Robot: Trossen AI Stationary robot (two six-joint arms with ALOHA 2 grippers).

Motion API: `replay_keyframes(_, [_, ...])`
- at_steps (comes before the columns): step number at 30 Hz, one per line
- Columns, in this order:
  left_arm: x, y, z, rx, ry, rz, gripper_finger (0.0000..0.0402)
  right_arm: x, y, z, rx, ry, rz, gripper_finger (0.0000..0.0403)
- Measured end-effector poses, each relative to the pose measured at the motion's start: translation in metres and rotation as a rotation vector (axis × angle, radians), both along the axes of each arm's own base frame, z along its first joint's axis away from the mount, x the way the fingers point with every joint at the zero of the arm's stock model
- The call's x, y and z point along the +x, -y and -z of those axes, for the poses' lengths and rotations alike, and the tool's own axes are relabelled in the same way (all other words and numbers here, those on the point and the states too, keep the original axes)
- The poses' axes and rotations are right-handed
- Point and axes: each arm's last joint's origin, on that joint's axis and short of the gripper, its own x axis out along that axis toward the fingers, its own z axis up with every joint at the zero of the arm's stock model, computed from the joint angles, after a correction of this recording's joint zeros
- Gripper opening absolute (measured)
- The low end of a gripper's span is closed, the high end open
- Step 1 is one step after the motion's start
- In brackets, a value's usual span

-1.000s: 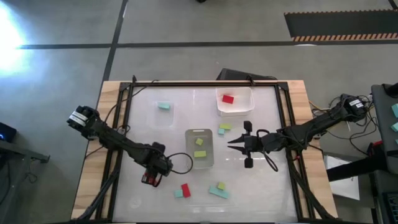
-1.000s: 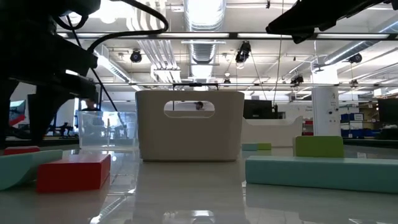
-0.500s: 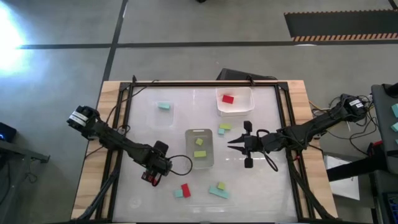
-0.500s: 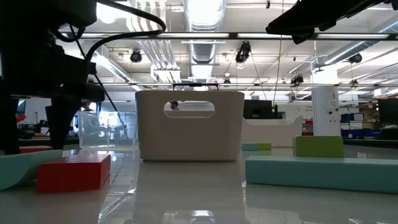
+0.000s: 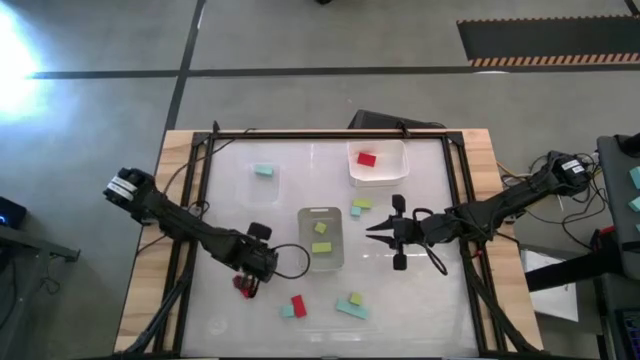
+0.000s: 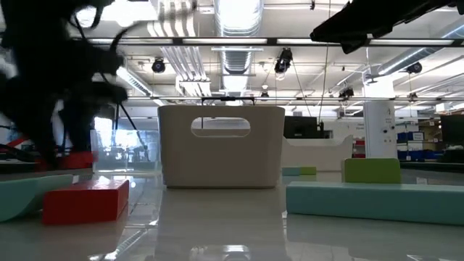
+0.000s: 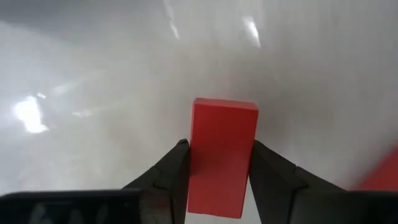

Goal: Sort & place blocks by color
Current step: Put the red block into the white bin

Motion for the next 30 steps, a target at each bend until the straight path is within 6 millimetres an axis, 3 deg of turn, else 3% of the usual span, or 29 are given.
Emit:
replay_keyframes(4, [0.008, -0.001, -0.035, 0.063, 0.21, -0.069, 0.0114, -0.001, 0.0, 0.003, 0.003, 0.07, -0.008, 0.0057])
replay_keyframes(11, [0.022, -0.001, -0.106, 0.097, 0.733, -0.103, 0.0114, 0.004, -0.002, 0.005, -0.039, 0.237, -0.048, 0.0057])
replay_keyframes(15, [0.03, 0.003, -0.129, 0.066, 1.023, -0.044, 0.0114, 0.017, -0.009, 0.006, -0.081, 0.305, -0.117, 0.0068])
replay_keyframes(22, [0.043, 0.009, -0.125, 0.036, 1.234, -0.049, 0.0114, 0.047, -0.02, -0.003, -0.161, 0.388, -0.13, 0.0118])
replay_keyframes(30, [0.062, 0.019, -0.104, 0.015, 1.276, -0.064, 0.0114, 0.072, -0.03, -0.013, -0.213, 0.46, -0.128, 0.0157])
